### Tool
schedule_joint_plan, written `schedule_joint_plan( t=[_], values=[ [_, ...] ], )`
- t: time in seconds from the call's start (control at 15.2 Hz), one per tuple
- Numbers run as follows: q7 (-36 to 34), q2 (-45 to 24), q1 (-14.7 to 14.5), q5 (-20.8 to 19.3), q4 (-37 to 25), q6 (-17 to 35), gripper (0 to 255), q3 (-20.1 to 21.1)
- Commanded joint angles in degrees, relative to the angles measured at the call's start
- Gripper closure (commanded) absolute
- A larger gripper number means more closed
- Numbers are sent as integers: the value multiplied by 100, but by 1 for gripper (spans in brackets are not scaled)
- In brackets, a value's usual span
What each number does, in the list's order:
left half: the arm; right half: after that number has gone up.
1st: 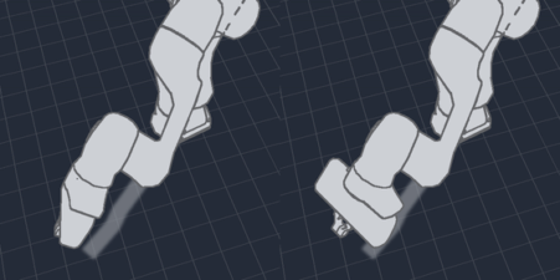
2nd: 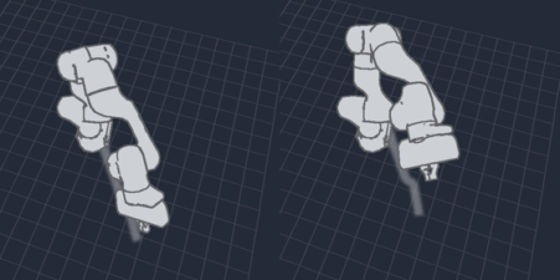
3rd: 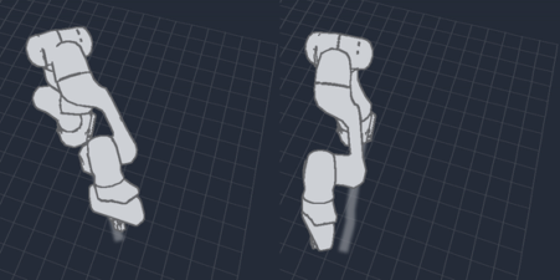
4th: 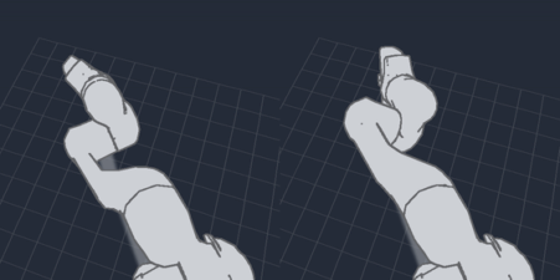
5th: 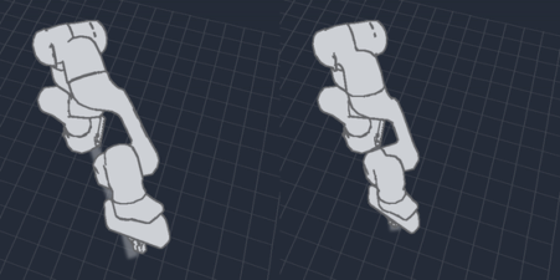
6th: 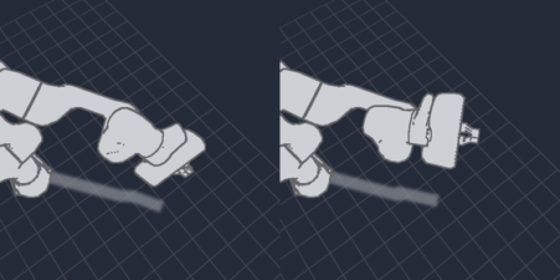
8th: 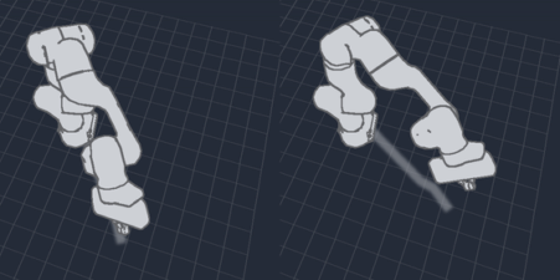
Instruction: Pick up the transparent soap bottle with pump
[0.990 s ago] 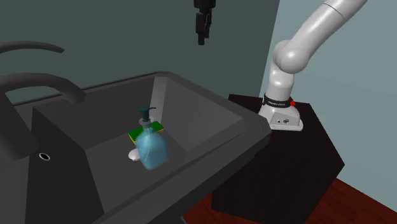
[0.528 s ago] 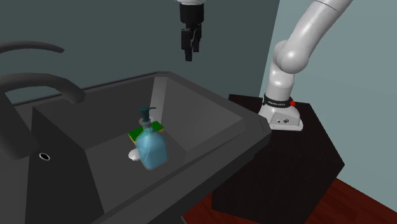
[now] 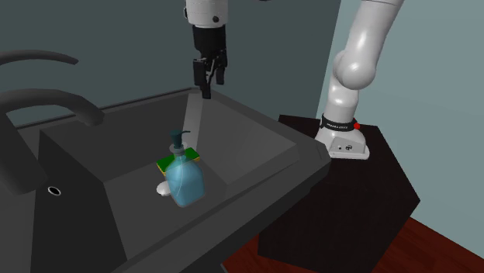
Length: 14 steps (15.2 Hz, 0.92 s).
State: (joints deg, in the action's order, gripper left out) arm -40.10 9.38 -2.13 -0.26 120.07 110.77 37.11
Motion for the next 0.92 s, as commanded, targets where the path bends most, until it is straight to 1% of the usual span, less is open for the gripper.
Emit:
schedule_joint_plan(
  t=[0.0, 0.13, 0.26, 0.53, 0.59, 0.86],
  values=[
    [-418, -460, -18, -257, -257, 112, 0, 205],
    [-851, -979, -89, -595, -584, 165, 0, 365],
    [-1279, -1520, -224, -968, -948, 174, 0, 464],
    [-2023, -2593, -706, -1687, -1795, 74, 0, 444],
    [-2097, -2718, -787, -1762, -1910, 54, 0, 416],
    [-2179, -2830, -819, -1862, -1734, 310, 0, 363]
  ],
)
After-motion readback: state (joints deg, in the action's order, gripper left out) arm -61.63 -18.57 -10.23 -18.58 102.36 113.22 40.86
